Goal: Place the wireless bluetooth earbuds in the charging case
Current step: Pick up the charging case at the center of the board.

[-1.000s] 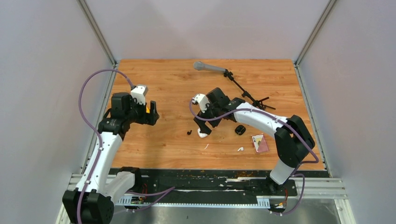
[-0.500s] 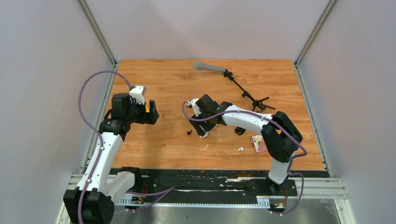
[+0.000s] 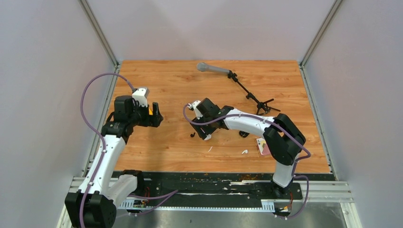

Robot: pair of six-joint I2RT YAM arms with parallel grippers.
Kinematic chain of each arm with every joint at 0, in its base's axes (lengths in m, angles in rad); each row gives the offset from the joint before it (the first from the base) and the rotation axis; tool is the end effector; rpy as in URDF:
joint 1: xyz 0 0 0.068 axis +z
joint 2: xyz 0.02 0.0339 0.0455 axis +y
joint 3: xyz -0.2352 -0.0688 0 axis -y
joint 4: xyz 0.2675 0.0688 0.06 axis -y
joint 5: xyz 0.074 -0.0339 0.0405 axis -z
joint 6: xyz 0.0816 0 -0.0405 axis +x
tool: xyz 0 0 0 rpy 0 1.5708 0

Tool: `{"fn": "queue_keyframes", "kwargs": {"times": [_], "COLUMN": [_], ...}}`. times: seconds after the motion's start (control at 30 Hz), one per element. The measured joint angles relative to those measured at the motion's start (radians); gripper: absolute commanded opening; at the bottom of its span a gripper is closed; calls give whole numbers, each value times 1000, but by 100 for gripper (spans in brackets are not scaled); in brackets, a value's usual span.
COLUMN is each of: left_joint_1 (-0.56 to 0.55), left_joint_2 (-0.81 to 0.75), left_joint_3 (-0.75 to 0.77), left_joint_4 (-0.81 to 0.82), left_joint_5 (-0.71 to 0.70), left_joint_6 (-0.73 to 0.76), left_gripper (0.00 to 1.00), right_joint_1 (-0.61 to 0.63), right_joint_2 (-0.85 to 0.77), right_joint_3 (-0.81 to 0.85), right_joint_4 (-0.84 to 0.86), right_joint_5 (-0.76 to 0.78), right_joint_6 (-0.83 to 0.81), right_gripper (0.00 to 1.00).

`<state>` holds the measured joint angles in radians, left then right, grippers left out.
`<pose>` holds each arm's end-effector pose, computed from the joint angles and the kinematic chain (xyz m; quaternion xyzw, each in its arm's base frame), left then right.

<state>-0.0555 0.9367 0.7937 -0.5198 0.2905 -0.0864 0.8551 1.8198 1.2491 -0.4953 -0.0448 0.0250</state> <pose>0.2722 -0.0385 0.2306 0.0497 0.8901 -0.1605 0.4236 0.2667 0.3123 0.1113 -0.3955 0.8836 0.1260 0.2166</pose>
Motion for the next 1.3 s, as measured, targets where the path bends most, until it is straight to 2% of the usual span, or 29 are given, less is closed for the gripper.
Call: {"fn": "queue_keyframes", "kwargs": {"times": [0.33,0.53,1.1,1.17,1.27,1.3], "left_joint_1": [0,0,0,0,0,0], "left_joint_2": [0,0,0,0,0,0], "left_joint_3": [-6,-10,-17,-17,-17,-17], "left_joint_4": [7,14,30,30,31,31], "left_joint_5": [0,0,17,18,18,19], "left_joint_6": [-12,-18,-24,-24,-25,-26], "left_gripper": [92,92,92,92,92,92], "right_joint_1": [8,8,-3,-3,-3,-3], "right_joint_2": [49,48,37,37,37,37], "right_joint_3": [-11,-44,-74,-74,-74,-74], "right_joint_4": [29,43,67,67,67,66], "right_joint_5": [58,70,-70,-69,-69,-69], "right_joint_6": [0,-35,-244,-248,-250,-250], "right_gripper": [64,67,59,55,29,24]}}
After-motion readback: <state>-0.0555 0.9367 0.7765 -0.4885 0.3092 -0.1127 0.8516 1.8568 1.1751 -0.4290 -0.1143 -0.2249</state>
